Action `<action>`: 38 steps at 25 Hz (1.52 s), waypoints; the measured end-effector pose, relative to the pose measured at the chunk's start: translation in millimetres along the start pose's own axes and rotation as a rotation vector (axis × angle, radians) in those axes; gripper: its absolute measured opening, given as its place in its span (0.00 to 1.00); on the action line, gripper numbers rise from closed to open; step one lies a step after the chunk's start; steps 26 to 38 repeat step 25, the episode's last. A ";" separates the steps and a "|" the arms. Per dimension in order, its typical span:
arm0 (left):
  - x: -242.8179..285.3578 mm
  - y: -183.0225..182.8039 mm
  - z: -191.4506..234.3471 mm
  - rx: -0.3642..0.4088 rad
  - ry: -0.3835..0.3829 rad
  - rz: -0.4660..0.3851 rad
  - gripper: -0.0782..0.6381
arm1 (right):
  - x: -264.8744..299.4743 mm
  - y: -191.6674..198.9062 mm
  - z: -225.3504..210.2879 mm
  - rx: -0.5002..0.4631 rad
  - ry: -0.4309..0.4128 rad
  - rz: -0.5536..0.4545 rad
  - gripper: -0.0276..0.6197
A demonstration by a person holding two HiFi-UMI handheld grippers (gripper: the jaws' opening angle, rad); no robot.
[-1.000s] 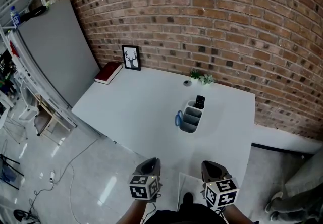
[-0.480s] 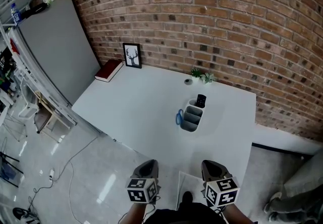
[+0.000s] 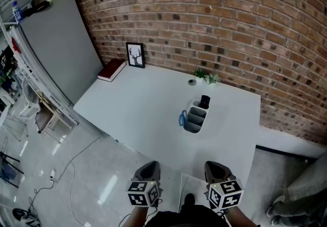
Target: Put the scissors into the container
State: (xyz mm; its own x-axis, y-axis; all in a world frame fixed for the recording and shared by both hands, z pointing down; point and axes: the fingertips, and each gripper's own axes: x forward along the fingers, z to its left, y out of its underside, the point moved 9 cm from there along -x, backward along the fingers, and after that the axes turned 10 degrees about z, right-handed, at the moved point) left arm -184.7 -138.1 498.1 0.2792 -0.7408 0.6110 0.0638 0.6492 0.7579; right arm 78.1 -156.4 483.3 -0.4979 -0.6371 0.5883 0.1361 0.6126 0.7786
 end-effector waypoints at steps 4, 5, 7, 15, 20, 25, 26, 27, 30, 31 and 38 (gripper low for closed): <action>-1.1 -0.1 -0.7 -0.012 -0.004 -0.001 0.15 | -1.4 -0.1 -0.1 -0.006 0.005 0.004 0.04; -1.2 -0.5 -0.8 -0.013 -0.006 0.000 0.15 | -1.8 -0.3 -0.6 -0.004 0.006 0.004 0.04; -1.3 -1.1 -0.8 -0.011 -0.010 0.001 0.15 | -2.2 -0.7 -1.7 -0.002 0.007 0.004 0.04; -1.8 -0.2 -1.4 0.000 -0.018 0.002 0.15 | -1.7 0.8 -3.3 0.001 0.004 0.003 0.04; -1.7 0.6 -3.0 0.000 -0.018 0.003 0.15 | -2.6 1.4 -3.6 0.006 -0.004 -0.005 0.04; -1.5 -0.6 -4.5 -0.013 -0.013 0.009 0.15 | -4.0 1.1 -3.7 0.004 -0.009 -0.001 0.04; -1.5 -0.6 -4.5 -0.013 -0.013 0.009 0.15 | -4.0 1.1 -3.7 0.004 -0.009 -0.001 0.04; -1.5 -0.6 -4.5 -0.013 -0.013 0.009 0.15 | -4.0 1.1 -3.7 0.004 -0.009 -0.001 0.04; -1.5 -0.6 -4.5 -0.013 -0.013 0.009 0.15 | -4.0 1.1 -3.7 0.004 -0.009 -0.001 0.04; -1.5 -0.6 -4.5 -0.013 -0.013 0.009 0.15 | -4.0 1.1 -3.7 0.004 -0.009 -0.001 0.04; -1.5 -0.6 -4.5 -0.013 -0.013 0.009 0.15 | -4.0 1.1 -3.7 0.004 -0.009 -0.001 0.04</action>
